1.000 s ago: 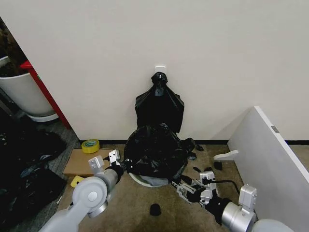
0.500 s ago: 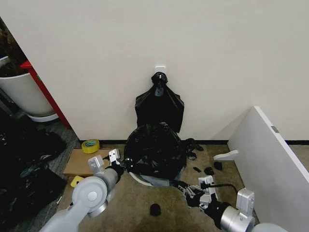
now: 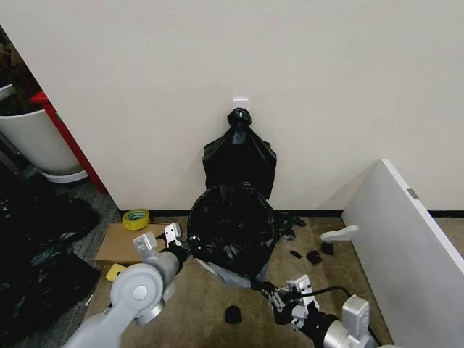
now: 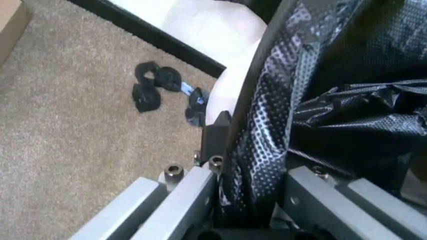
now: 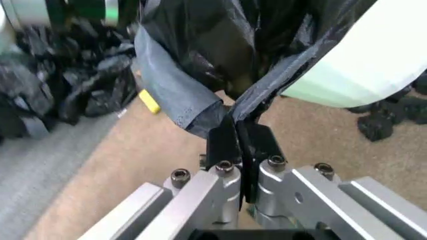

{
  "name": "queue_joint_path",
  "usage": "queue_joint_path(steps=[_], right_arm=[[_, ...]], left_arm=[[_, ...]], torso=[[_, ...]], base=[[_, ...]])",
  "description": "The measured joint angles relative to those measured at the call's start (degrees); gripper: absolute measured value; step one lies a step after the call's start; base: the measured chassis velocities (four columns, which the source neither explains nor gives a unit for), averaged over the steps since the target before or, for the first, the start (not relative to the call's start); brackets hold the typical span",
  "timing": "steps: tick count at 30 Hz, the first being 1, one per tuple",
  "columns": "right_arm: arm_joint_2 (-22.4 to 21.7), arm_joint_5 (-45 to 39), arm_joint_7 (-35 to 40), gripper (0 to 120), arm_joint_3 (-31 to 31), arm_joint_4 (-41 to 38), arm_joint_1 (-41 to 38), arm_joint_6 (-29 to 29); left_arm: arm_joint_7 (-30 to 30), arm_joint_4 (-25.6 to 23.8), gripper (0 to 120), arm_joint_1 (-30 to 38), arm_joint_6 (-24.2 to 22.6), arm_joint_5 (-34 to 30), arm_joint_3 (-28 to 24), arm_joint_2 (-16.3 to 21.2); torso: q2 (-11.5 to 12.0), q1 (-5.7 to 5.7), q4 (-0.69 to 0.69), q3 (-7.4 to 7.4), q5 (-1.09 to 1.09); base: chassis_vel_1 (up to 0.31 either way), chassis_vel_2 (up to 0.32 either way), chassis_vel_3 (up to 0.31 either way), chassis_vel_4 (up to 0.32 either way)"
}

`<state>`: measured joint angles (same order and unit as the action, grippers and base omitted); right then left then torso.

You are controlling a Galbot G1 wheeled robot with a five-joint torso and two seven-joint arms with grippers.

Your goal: Place the garbage bag over the trash bin.

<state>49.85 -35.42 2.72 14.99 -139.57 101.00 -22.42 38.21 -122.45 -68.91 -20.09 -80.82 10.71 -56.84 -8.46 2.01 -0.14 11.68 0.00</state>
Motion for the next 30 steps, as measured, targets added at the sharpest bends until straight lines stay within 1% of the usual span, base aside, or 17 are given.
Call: queue_joint_path(steps=[1,2,4,5,6,9,11,14,17,23,30], right_arm=[[0.0,0.0,0.0,0,0.0,0.0,0.0,0.0],[0.1,3.1,-0.4,0,-2.2,1.5,-1.0,0.9],[0.8,5.5,-0.5,0,-4.7,3.5,-2.6,1.6],[0.8,5.5,-0.5,0,-4.7,3.5,-2.6,1.6],[1.5,7.1,-0.4,0,-6.1,5.1,-3.7,1.9],[3.3,11.2,-0.2,0,-9.1,9.5,-6.7,3.2],[4.6,12.5,0.6,0,-10.4,12.0,-8.5,3.7],[5.5,12.7,1.3,0,-11.0,13.2,-9.5,3.8],[8.0,13.1,5.4,0,-12.7,16.4,-12.6,2.8],[9.8,14.0,9.7,0,-13.6,19.3,-14.3,-0.3],[10.9,14.0,11.9,0,-13.6,21.2,-15.1,-0.8]], left_arm=[[0.0,0.0,0,0.0,0.0,0.0,0.0,0.0],[0.4,0.0,0,0.1,0.4,-0.2,-0.1,-0.2],[1.1,0.0,0,0.5,0.7,-0.5,-0.5,-0.9],[1.1,0.0,0,0.5,0.7,-0.5,-0.5,-0.9],[1.6,0.0,0,0.7,0.8,-0.8,-0.7,-1.2],[2.4,-0.5,0,1.1,0.9,-1.4,-0.8,-1.9],[2.8,-0.8,0,1.1,0.9,-1.7,-0.8,-2.0],[3.0,-0.9,0,1.0,0.9,-1.9,-0.8,-2.0],[3.7,-1.5,0,0.6,0.8,-2.7,-0.6,-2.2],[4.6,-2.6,0,0.4,0.6,-4.1,-0.5,-2.7],[5.3,-3.4,0,-0.1,0.1,-4.8,-0.4,-2.8]], torso=[[0.0,0.00,0.00,0.00,0.00],[0.0,0.00,0.00,0.00,0.01],[0.0,0.00,0.00,0.00,-0.02],[0.0,0.00,0.00,0.00,-0.02],[0.0,0.00,0.00,0.00,0.02],[0.0,0.00,0.00,0.00,0.01],[0.0,0.00,0.00,0.00,0.00],[0.0,0.00,0.00,0.00,0.00],[0.0,0.00,0.01,0.00,0.00],[0.0,0.00,0.00,0.00,0.00],[0.0,0.00,0.00,0.00,0.00]], base=[[0.000,0.000,0.000,0.000],[0.000,0.000,0.000,0.000],[0.000,0.000,0.000,0.000],[0.000,0.000,0.000,0.000],[0.000,0.000,0.000,0.000],[0.000,0.000,0.000,0.000],[0.000,0.000,0.000,0.000],[0.000,0.000,0.000,0.000],[0.000,0.000,0.000,0.000],[0.000,0.000,0.000,0.000],[0.000,0.000,0.000,0.000]])
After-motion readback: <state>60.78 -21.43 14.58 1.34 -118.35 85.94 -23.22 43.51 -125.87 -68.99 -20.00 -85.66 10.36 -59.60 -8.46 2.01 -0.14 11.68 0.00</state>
